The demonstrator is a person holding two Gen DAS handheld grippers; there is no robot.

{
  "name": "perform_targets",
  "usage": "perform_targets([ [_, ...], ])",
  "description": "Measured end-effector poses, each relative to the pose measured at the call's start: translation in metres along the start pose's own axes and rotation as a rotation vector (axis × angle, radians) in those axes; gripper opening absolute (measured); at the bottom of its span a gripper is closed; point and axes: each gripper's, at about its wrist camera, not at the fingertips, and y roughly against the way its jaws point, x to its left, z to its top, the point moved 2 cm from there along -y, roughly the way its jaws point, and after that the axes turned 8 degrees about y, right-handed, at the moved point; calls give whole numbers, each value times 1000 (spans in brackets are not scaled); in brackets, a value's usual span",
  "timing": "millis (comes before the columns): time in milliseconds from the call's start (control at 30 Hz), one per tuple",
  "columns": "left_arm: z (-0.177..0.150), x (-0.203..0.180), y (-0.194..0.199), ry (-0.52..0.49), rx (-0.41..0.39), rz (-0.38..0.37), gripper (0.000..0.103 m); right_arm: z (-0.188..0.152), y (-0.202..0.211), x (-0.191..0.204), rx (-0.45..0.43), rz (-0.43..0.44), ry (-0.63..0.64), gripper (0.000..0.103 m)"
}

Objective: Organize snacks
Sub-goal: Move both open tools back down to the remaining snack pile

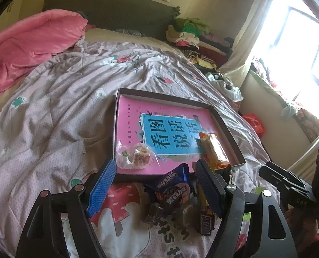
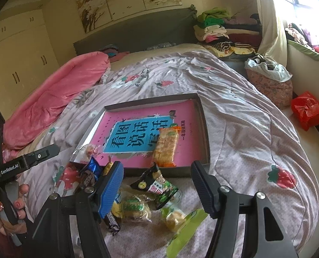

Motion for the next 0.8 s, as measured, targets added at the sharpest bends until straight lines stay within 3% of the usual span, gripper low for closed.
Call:
perform_targets([
  [800,-14,-2,-18,-13,86,5,78,-20,-9,37,50,50,89,65],
])
